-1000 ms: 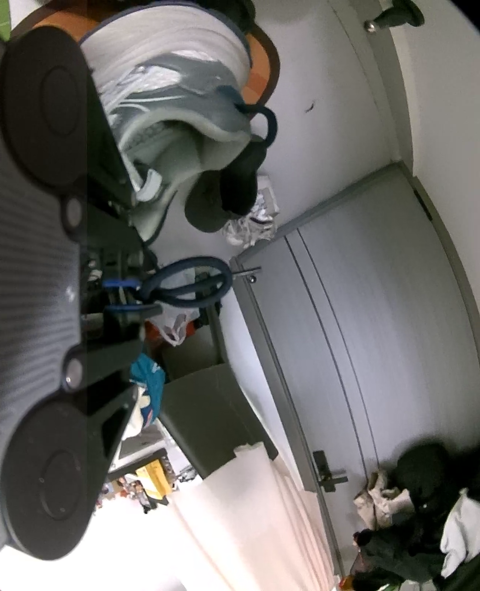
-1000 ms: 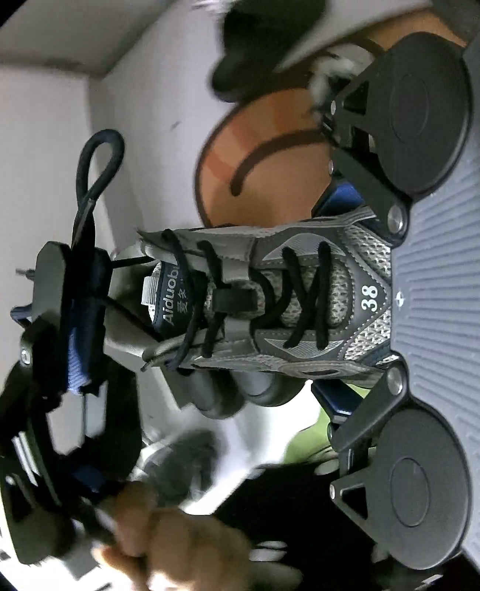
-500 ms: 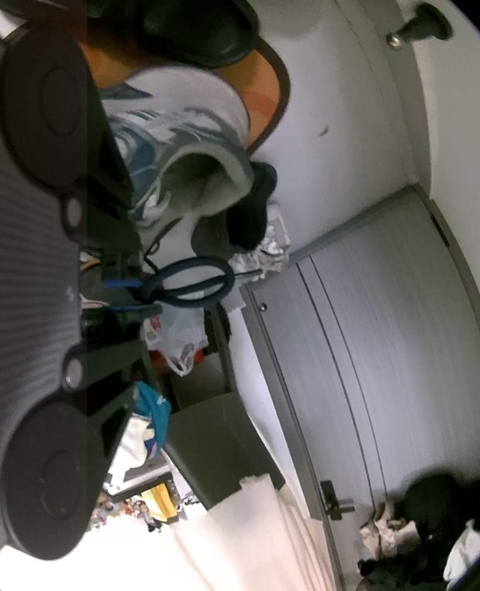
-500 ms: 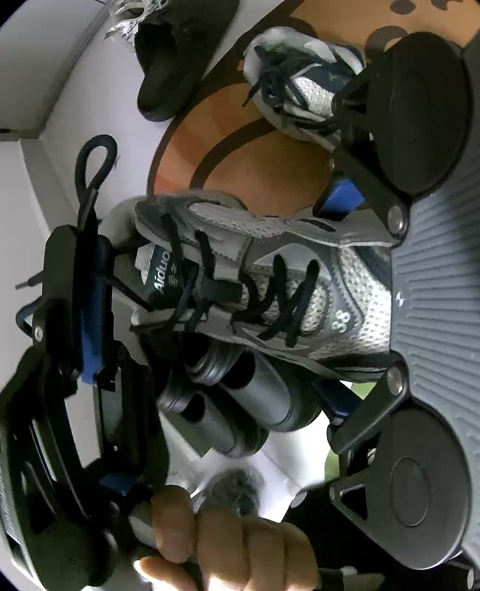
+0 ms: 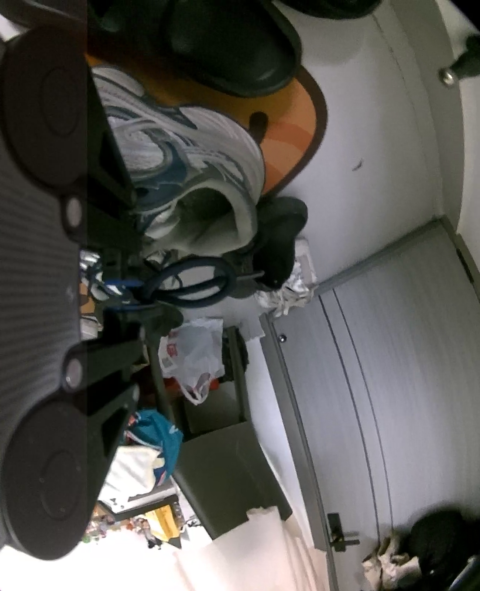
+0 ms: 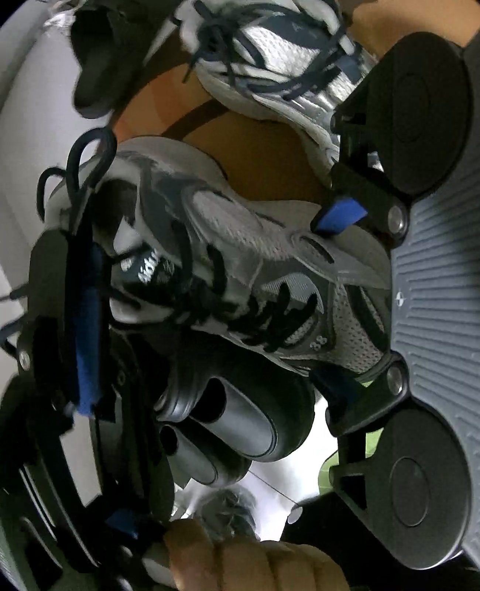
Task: Organize scattered shoes
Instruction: 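Lower the grey sneaker onto the mat beside the white-blue sneaker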
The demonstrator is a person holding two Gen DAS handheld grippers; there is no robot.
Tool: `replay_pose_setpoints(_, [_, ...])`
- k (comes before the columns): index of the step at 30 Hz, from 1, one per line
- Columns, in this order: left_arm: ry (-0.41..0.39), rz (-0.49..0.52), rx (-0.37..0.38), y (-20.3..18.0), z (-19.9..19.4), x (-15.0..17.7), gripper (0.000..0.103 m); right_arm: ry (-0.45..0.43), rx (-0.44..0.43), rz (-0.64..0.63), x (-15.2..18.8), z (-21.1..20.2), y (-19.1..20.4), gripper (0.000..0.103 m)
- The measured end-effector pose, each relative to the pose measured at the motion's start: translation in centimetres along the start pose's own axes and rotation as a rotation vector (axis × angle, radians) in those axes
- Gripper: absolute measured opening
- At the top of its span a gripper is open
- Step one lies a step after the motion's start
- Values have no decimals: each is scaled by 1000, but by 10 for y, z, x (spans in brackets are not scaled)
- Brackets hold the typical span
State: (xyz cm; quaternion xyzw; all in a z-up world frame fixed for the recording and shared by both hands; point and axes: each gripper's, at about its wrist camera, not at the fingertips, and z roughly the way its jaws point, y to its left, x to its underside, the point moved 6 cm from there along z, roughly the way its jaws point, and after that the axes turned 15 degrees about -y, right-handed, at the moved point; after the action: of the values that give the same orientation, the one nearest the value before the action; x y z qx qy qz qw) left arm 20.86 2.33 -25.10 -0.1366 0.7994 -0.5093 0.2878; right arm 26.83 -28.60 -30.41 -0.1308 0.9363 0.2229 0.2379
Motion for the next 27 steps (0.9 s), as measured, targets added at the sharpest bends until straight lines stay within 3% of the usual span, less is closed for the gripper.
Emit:
replay_pose_setpoints(6, [22,-13,-30,10,5,7,8,38,11,27,9,14,-1,79])
replay_pose_setpoints(10, [21,-15,-43,14,7,7,8,29,47,29,6,16,-7,73])
replay_pose_setpoints(27, [5,-15,-73,23,9,7,9,43,23,10,12,21,-9,73])
